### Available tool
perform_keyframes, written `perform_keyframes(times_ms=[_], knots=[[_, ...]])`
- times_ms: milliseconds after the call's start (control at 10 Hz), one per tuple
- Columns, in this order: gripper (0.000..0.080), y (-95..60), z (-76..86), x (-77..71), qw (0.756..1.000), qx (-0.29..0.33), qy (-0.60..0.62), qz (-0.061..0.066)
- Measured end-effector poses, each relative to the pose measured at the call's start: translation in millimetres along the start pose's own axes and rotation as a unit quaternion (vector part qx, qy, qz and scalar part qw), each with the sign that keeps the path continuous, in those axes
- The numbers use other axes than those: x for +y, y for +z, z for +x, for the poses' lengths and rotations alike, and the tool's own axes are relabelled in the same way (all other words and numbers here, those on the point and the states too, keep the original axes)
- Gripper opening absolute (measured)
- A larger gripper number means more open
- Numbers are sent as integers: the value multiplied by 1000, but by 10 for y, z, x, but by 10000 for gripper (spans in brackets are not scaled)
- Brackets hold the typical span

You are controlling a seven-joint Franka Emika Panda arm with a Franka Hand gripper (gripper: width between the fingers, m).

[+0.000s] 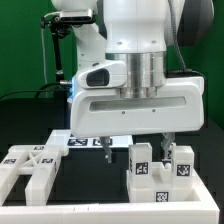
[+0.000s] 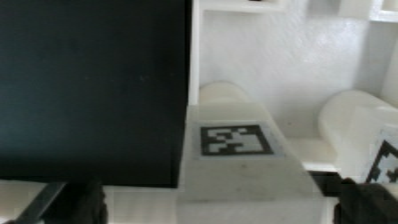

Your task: Assemble chair

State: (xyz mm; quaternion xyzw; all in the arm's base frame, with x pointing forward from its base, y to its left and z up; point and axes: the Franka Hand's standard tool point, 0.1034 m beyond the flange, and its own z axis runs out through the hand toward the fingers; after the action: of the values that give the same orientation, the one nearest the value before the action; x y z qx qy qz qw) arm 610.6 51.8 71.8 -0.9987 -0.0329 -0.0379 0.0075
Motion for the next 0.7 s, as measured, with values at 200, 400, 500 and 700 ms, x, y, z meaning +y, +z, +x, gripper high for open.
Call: perform_keyframes(times_ms=[200,400,500,700], knots=[[465,2,-1,12,1000,0,1,0],[288,5,-2,12,1000,0,17,0],[288,7,-3,13,1000,-1,16,0],[288,11,-5,11,998,-1,59,0]])
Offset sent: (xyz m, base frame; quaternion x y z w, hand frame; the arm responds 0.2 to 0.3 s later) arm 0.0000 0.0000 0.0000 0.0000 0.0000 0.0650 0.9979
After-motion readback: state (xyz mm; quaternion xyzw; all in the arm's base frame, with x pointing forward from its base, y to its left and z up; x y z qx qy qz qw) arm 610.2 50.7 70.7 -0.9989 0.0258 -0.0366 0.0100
